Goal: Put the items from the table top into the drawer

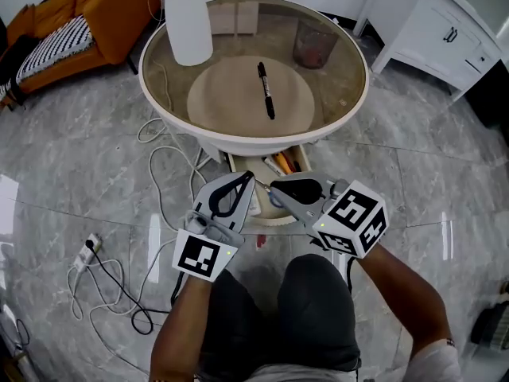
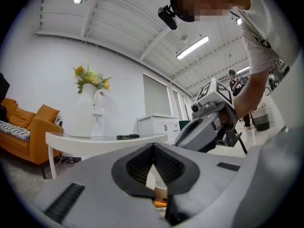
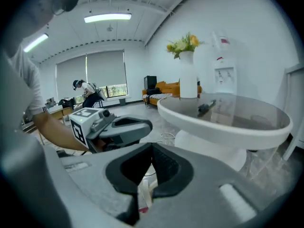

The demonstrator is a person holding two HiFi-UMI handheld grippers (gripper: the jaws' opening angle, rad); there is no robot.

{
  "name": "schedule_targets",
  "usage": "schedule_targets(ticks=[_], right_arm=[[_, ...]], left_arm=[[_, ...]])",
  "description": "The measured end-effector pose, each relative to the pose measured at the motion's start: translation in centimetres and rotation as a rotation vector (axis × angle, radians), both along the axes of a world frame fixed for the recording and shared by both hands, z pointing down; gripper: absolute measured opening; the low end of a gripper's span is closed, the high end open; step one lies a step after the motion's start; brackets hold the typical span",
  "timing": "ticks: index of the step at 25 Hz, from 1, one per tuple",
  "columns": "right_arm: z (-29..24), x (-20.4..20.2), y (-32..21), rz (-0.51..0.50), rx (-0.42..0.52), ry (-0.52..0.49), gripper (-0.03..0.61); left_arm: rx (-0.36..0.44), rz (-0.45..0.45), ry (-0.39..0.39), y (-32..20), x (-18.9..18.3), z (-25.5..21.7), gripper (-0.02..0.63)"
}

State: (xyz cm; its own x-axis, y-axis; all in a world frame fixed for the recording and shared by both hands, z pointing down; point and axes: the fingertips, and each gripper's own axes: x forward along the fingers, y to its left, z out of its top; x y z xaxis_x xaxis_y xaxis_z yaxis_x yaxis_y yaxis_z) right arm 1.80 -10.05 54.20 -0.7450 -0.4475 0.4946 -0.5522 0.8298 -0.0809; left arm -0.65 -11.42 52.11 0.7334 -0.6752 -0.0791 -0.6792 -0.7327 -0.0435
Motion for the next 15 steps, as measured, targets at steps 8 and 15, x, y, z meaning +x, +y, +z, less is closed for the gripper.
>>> schedule_targets(ticks=[8,15], right_arm=[[-7.2,0.9,-3.3,0.129,0.068,0.037,0.002],[-9.3,0.7,-6.0,0.201,0.061,0.069,0.002]], left_arm=[[0.019,-0.015,0.001,-0.4,-0.7,-4.8,0.000],[0.035,-0.019,0.005,-1.3,-0.9,-7.3,0.000]])
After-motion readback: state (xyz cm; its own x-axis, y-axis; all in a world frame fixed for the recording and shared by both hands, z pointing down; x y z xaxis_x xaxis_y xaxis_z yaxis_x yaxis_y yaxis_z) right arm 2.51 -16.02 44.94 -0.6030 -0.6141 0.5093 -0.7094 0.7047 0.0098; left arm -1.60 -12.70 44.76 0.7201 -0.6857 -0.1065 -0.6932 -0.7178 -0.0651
